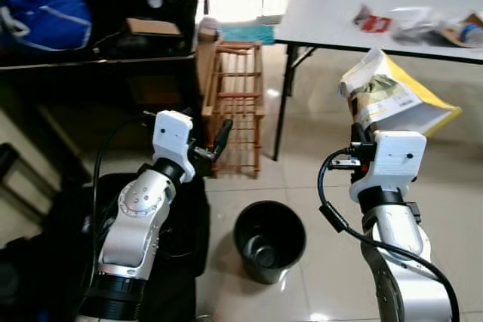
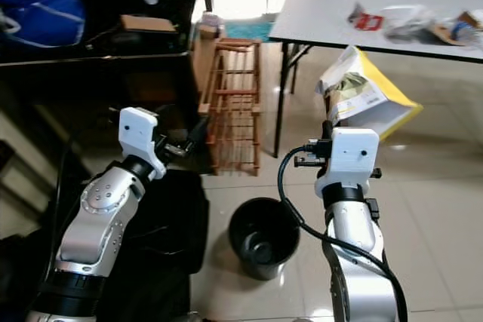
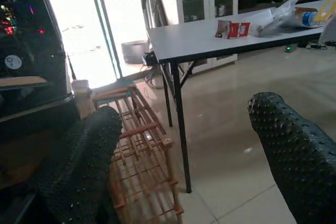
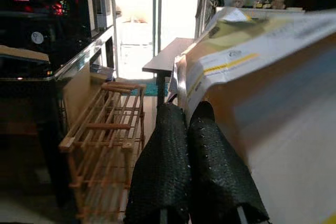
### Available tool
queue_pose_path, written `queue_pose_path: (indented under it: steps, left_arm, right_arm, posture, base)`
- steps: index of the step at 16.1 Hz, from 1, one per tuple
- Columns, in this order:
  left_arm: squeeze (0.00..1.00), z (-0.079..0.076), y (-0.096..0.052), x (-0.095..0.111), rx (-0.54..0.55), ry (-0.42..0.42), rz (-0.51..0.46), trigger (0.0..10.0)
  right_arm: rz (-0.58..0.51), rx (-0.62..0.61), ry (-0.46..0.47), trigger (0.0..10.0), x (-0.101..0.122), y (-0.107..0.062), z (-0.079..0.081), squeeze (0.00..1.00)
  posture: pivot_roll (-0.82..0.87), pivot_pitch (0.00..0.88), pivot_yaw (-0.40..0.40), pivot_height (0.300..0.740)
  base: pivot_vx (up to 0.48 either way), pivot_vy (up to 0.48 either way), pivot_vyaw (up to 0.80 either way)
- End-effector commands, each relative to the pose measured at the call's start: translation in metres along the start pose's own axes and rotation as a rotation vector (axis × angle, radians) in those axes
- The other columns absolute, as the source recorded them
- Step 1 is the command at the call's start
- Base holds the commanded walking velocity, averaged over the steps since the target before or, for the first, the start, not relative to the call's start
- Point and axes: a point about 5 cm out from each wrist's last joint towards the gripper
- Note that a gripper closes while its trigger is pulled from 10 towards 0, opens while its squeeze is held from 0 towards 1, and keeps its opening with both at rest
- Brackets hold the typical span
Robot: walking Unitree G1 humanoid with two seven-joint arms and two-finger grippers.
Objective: Picking trash to rubbish bin
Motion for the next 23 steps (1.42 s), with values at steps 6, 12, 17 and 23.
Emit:
queue_pose_path:
  steps: [6,12,17,23]
  left_arm:
    - [0.00,-0.002,0.002,0.000,-0.007,0.028,-0.004,10.0]
    - [0.00,-0.005,0.002,-0.004,-0.023,0.037,0.008,10.0]
    - [0.00,-0.008,-0.008,-0.019,-0.062,0.050,0.073,10.0]
    - [0.00,0.009,-0.035,-0.044,-0.077,-0.001,0.218,10.0]
  right_arm:
    - [0.013,0.011,0.015,10.0,-0.002,0.001,0.002,0.00]
    - [0.029,0.012,0.021,10.0,-0.006,-0.001,0.002,0.00]
    - [0.056,0.014,0.031,10.0,-0.011,-0.001,0.003,0.00]
    - [0.093,-0.021,0.022,10.0,-0.023,0.006,0.000,0.00]
  posture:
    - [-0.06,0.075,0.069,0.740]
    - [-0.07,0.085,0.070,0.740]
    - [-0.07,0.103,0.070,0.740]
    - [-0.04,0.176,0.085,0.740]
  base:
    - [0.000,0.000,0.19]
    - [0.000,0.000,0.80]
    - [0.000,0.000,0.16]
    - [0.000,0.000,0.00]
Point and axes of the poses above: a point about 5 cm out from each wrist's last joint towards the gripper, its own y axis pointing out of the wrist towards the gripper, its own x axis along the axis of the wrist's last joint, z = x × y, and after that the axes turned 13 degrees about -y, right-handed
